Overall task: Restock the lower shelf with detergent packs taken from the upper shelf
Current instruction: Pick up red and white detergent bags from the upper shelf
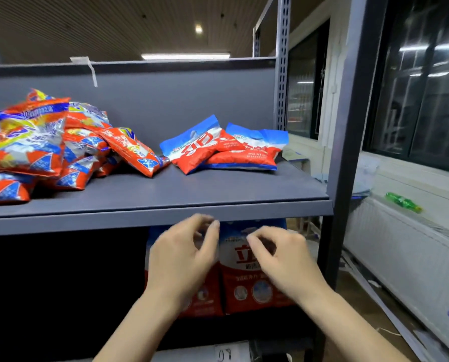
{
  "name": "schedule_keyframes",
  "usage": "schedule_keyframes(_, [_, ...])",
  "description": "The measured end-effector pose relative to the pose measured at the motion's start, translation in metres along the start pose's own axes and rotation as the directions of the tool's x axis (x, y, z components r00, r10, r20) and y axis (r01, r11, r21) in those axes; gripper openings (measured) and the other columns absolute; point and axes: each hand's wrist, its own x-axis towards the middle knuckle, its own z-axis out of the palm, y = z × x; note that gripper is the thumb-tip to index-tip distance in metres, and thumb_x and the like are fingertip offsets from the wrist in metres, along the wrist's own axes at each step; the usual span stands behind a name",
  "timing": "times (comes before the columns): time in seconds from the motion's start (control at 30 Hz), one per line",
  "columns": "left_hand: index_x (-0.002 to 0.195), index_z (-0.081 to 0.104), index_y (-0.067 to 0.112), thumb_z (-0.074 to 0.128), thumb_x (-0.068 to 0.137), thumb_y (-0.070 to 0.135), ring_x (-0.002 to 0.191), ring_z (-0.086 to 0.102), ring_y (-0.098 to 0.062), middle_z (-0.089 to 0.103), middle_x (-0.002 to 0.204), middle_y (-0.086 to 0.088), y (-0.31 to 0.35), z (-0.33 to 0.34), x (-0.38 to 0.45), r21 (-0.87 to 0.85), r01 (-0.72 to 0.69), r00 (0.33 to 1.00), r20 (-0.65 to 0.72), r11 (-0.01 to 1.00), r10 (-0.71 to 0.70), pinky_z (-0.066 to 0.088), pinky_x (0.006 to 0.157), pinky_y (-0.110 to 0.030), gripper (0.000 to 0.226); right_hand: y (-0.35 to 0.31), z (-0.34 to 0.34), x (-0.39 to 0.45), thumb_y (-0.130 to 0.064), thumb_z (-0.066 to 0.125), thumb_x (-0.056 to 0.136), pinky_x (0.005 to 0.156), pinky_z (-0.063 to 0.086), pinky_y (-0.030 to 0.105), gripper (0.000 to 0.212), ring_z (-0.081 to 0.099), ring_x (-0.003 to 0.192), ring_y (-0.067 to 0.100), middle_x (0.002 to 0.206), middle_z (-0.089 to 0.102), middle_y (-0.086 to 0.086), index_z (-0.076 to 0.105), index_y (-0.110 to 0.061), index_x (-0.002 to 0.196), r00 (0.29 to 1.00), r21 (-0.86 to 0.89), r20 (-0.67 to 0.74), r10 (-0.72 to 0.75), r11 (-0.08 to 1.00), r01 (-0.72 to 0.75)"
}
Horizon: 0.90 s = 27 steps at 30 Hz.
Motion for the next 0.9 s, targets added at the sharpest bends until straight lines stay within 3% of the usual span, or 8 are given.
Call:
schedule_keyframes(0.1, [0.085,0.066,0.030,0.052,0.089,0.045,0.077,0.064,-0.008,0.068,0.078,0.015,0.008,-0.017,0.036,-0.022,-0.015,0.999,-0.043,1.000,0.014,0.051,0.069,-0.033,0.021,-0.024,-0.021,0.023,-0.039,0.053,0.092,0.068,0.050,0.029,0.024,0.061,0.075,0.004,0.075,0.067,-0.013,0.068,-0.025,0.079,0.993,0.025,-0.098,-0.067,0.997,0.070])
schedule_keyframes(0.2, [0.087,0.064,0.032,0.055,0.091,0.039,0.079,0.063,-0.012,0.061,0.073,0.019,0.005,-0.024,0.077,0.027,0.002,1.000,0.024,1.000,-0.003,0.051,0.072,-0.035,0.012,-0.037,-0.033,0.053,-0.036,0.056,0.091,0.065,0.048,0.029,0.023,0.060,0.070,0.005,0.069,0.064,-0.014,0.069,-0.022,0.077,0.983,0.031,-0.168,-0.076,0.996,0.082])
schedule_keyframes(0.4, [0.106,0.064,0.025,0.048,0.091,0.039,0.099,0.059,-0.022,0.068,0.105,0.005,-0.018,-0.017,0.160,0.159,0.038,0.989,0.132,0.987,-0.059,0.047,0.078,-0.033,0.026,-0.037,-0.036,0.130,-0.032,0.056,0.088,0.071,0.045,0.028,0.018,0.060,0.081,0.018,0.074,0.064,-0.009,0.065,-0.025,0.075,0.988,-0.071,-0.144,0.055,0.995,-0.066])
schedule_keyframes(0.47, [0.109,0.063,0.025,0.047,0.091,0.038,0.102,0.057,-0.024,0.065,0.111,0.003,-0.028,-0.010,0.185,0.174,0.064,0.980,0.173,0.983,-0.094,0.046,0.080,-0.035,0.028,-0.033,-0.032,0.155,-0.031,0.054,0.088,0.077,0.049,0.033,0.017,0.060,0.089,0.021,0.085,0.067,-0.004,0.067,-0.023,0.082,0.983,-0.097,-0.138,0.122,0.986,-0.136])
schedule_keyframes(0.63, [0.097,0.057,0.018,0.050,0.089,0.029,0.084,0.049,-0.020,0.057,0.090,0.002,-0.047,0.022,0.238,0.031,0.324,0.894,0.315,0.945,-0.317,0.037,0.062,-0.030,0.015,-0.014,-0.018,0.215,-0.034,0.052,0.088,0.082,0.044,0.030,0.036,0.054,0.106,0.026,0.120,0.057,0.005,0.057,-0.015,0.119,0.925,-0.173,-0.104,0.366,0.909,-0.379])
schedule_keyframes(0.73, [0.133,0.048,0.016,0.052,0.093,0.025,0.090,0.048,-0.019,0.055,0.118,-0.002,-0.057,0.038,0.250,-0.165,0.609,0.751,0.436,0.776,-0.496,0.036,0.074,-0.030,0.041,0.002,-0.007,0.239,-0.039,0.051,0.089,0.085,0.040,0.032,0.055,0.049,0.114,0.030,0.132,0.046,0.013,0.040,-0.010,0.135,0.825,-0.192,-0.052,0.563,0.805,-0.562])
schedule_keyframes(0.8, [0.130,0.048,0.018,0.053,0.093,0.021,0.084,0.056,-0.020,0.060,0.107,-0.002,-0.068,0.052,0.252,-0.293,0.733,0.667,0.484,0.614,-0.566,0.042,0.075,-0.031,0.037,0.015,0.001,0.246,-0.039,0.053,0.090,0.090,0.040,0.031,0.067,0.047,0.121,0.029,0.139,0.044,0.012,0.030,-0.006,0.144,0.762,-0.056,-0.025,0.648,0.760,-0.648])
schedule_keyframes(0.9, [0.118,0.053,0.011,0.055,0.092,0.013,0.081,0.063,-0.021,0.064,0.112,-0.008,-0.087,0.068,0.253,-0.539,0.761,0.628,0.471,0.361,-0.619,0.052,0.066,-0.025,0.026,0.037,0.014,0.249,-0.032,0.058,0.088,0.095,0.045,0.034,0.053,0.054,0.115,0.029,0.132,0.054,0.011,0.044,-0.008,0.134,0.725,0.207,-0.080,0.684,0.723,-0.659])
